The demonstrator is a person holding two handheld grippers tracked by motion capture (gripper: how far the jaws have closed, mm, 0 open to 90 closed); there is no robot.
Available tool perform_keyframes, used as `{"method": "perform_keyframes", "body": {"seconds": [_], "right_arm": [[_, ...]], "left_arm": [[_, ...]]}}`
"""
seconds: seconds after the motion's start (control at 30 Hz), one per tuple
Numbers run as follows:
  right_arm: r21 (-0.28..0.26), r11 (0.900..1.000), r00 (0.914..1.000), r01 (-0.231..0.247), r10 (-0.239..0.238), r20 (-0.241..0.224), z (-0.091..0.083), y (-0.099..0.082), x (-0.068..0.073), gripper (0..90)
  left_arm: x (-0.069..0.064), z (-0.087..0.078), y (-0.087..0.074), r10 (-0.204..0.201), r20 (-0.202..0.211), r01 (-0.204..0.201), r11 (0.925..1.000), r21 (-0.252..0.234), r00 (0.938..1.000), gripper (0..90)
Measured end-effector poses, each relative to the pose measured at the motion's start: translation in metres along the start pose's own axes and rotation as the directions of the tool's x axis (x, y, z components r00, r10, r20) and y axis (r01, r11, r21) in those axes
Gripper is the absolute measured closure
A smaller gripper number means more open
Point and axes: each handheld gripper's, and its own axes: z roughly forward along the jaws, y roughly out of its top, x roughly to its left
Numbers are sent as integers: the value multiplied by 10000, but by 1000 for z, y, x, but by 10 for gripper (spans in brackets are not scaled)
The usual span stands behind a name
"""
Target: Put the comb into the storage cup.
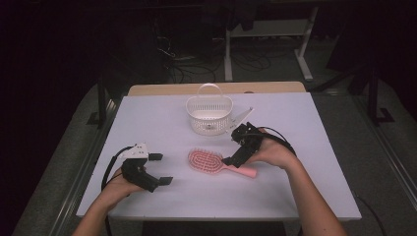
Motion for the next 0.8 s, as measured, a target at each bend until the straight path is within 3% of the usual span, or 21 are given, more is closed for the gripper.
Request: {"method": "perform_keyframes", "body": {"seconds": [0.43,0.8], "right_arm": [[827,9963,9997,223,-228,48,10,-1,2,0],[1620,9857,9987,457,-485,136,18,-4,4,0]], "left_arm": [[0,-1,0,-23,1,23,10000,-62,10000,2],[0,-1,0,-8,-14,8,10000,-71,10000,2]]}}
